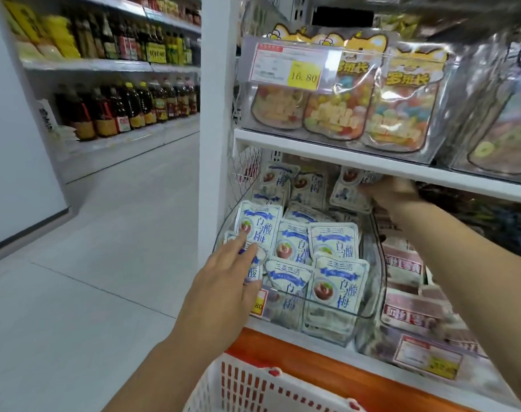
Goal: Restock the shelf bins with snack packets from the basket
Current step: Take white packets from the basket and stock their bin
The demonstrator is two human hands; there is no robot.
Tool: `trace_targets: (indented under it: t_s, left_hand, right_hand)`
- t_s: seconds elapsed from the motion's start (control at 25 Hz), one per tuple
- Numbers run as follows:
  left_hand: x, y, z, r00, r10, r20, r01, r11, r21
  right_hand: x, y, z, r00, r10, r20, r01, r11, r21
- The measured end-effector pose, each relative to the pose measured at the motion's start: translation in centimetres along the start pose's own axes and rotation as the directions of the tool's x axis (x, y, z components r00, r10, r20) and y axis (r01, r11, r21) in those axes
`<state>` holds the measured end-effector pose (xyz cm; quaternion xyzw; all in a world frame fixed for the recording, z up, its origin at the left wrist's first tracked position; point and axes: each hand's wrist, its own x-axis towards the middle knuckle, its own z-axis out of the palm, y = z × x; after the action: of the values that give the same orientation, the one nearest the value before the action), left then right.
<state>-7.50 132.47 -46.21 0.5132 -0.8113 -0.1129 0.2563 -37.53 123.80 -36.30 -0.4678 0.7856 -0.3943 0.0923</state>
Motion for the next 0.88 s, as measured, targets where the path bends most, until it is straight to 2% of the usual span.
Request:
trace_targets:
  t_s: [0.2, 0.36, 0.56, 0.76, 0.88]
  left_hand:
    - [1.0, -0.5, 0.9, 0.999, 0.032, -0.021, -0.032, 0.999, -0.004]
    - [1.2, -0.9, 1.5, 0.999, 0.030, -0.014, -0.030, 0.999, -0.016]
    - [1.0, -0.8, 1.4, 0.999, 0.043, -0.020, -0.044, 0.999, -0.022]
    - [1.1, -0.9, 1.4, 0.999, 0.050, 0.000, -0.050, 0.998, -0.046]
    - [1.2, -1.1, 1.4, 0.998, 0.060, 0.010, -0.059, 0.997, -0.053]
  right_hand:
    - [1.1, 1.4, 1.8, 0.998, 0.050, 0.043, -0.045, 0.992, -0.115]
    - [1.1, 1.4, 2.1, 1.000, -0.006, 0.003, 0.006, 0.992, -0.127]
    - [1.4, 1.3, 1.4, 0.999, -0.003, 0.054, 0.009, 0.993, -0.121]
    - [1.3, 2.0, 3.5, 0.999, -0.038, 0.032, 0.048, 0.908, -0.417]
    - [0.9, 2.0, 3.1, 0.999, -0.025, 0.042, 0.041, 0.897, -0.441]
